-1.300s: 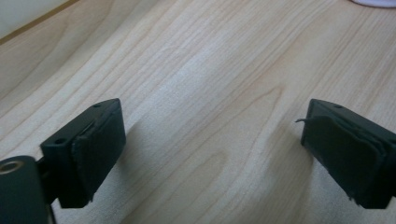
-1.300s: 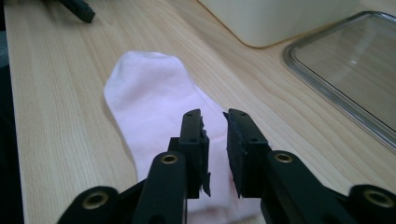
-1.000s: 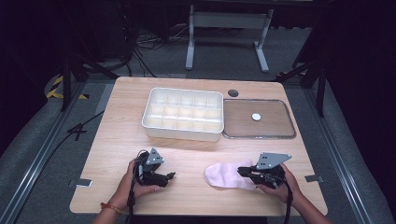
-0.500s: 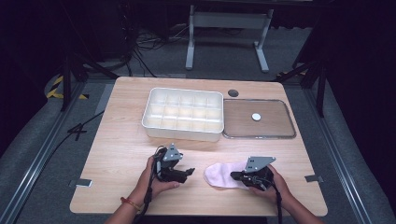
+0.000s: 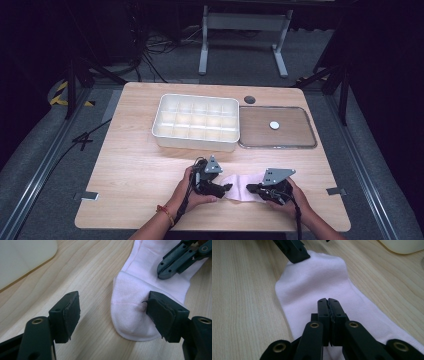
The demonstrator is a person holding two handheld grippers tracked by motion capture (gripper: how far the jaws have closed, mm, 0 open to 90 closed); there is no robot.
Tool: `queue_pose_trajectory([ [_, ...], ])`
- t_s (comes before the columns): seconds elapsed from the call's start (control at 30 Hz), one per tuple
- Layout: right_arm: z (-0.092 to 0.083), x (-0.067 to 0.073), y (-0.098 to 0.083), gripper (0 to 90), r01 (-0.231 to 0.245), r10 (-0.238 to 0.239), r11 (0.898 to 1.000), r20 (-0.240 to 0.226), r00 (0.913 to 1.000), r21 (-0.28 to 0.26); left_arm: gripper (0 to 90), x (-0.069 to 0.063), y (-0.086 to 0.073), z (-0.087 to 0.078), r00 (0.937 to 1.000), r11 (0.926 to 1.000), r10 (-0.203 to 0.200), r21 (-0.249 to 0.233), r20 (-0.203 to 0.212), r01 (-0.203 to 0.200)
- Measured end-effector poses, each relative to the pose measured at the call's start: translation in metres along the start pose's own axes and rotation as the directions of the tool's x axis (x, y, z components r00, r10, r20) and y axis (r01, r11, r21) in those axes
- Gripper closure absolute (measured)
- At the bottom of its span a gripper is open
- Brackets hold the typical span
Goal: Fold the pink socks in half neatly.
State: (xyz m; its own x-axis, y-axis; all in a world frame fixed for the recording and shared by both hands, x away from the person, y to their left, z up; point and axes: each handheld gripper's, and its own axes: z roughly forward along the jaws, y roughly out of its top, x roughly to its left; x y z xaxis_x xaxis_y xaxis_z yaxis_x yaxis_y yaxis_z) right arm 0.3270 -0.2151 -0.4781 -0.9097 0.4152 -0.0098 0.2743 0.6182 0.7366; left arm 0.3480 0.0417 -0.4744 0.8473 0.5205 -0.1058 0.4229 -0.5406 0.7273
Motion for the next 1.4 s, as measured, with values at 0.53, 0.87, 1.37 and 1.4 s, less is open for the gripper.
queue_pose_trajectory([
  [0.53,0.000,0.000,0.000,89.0,0.013,-0.013,1.000,0.001,0.9999,0.003,49.5,-0.005,0.000,0.002,0.9966,0.9936,0.080,0.078,0.018,-0.081],
  [0.87,0.000,0.001,0.001,89.0,0.012,-0.012,1.000,0.003,0.9999,0.006,73.1,-0.002,-0.001,-0.001,0.9950,0.9934,0.074,0.082,0.067,-0.080],
  [1.37,0.005,0.000,0.007,89.1,0.014,-0.015,1.000,0.014,0.9998,0.025,81.9,-0.001,-0.001,-0.006,0.9984,0.9981,0.042,0.043,0.037,-0.044],
  [1.4,0.005,0.000,0.008,89.1,0.013,-0.013,1.000,0.009,0.9999,0.026,81.8,-0.001,-0.001,-0.008,0.9983,0.9983,0.042,0.039,0.039,-0.044],
])
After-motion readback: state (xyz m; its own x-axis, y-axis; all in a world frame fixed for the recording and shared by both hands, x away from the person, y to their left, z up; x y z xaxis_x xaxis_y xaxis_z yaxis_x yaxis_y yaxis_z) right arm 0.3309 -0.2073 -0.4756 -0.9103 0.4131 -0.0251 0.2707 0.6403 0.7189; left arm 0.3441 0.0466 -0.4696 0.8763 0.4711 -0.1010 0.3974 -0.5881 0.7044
